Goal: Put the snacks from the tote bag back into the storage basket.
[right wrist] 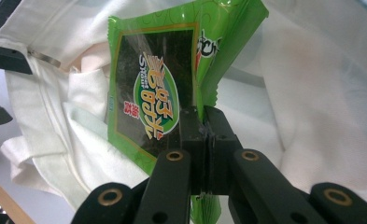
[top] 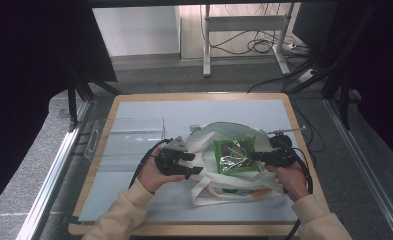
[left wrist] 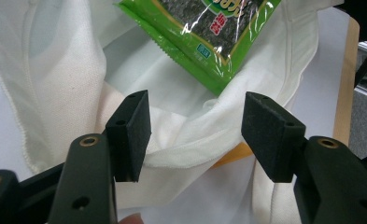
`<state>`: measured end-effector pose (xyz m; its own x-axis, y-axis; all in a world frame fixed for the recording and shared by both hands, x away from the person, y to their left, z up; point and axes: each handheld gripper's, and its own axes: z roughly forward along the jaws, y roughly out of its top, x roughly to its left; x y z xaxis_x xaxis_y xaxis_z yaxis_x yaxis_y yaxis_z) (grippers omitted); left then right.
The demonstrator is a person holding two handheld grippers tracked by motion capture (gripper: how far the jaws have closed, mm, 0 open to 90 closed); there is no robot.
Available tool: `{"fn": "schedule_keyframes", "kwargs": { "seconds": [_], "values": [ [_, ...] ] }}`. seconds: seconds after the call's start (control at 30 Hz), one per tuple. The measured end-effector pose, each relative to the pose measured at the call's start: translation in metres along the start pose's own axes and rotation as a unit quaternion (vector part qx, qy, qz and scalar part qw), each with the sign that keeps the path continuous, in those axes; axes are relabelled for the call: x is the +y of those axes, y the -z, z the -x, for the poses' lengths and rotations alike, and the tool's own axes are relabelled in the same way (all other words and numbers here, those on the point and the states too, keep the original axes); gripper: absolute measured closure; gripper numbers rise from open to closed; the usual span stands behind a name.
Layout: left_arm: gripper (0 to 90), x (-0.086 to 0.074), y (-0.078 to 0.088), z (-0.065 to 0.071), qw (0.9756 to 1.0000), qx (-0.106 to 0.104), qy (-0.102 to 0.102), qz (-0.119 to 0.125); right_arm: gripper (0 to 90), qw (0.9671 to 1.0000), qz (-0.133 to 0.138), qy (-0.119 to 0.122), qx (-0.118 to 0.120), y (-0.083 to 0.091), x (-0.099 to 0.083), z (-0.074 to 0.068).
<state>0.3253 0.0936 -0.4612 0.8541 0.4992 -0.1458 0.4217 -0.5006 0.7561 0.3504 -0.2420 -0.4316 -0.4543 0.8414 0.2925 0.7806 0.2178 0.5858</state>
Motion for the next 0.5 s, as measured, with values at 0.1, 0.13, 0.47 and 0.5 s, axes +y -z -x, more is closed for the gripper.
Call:
{"fn": "schedule_keyframes", "kwargs": {
  "seconds": [0.1,0.13,0.47,0.5],
  "values": [
    [42.3,0.000,0.000,0.000,1.0000,0.000,0.000,-0.001,87.2,1.0000,0.005,0.007,-0.001,0.005,0.000,-0.001],
    [42.3,0.000,0.000,0.000,1.0000,0.000,0.000,-0.001,87.2,0.9999,0.007,0.012,-0.001,0.006,0.000,-0.001],
    [42.4,0.000,0.002,-0.002,1.0000,0.000,0.002,0.004,87.5,0.9986,0.031,0.042,0.007,0.021,0.006,-0.010],
    [42.4,0.000,0.002,-0.002,1.0000,0.000,0.002,0.004,87.4,0.9983,0.036,0.044,0.008,0.023,0.007,-0.010]
  ]
}}
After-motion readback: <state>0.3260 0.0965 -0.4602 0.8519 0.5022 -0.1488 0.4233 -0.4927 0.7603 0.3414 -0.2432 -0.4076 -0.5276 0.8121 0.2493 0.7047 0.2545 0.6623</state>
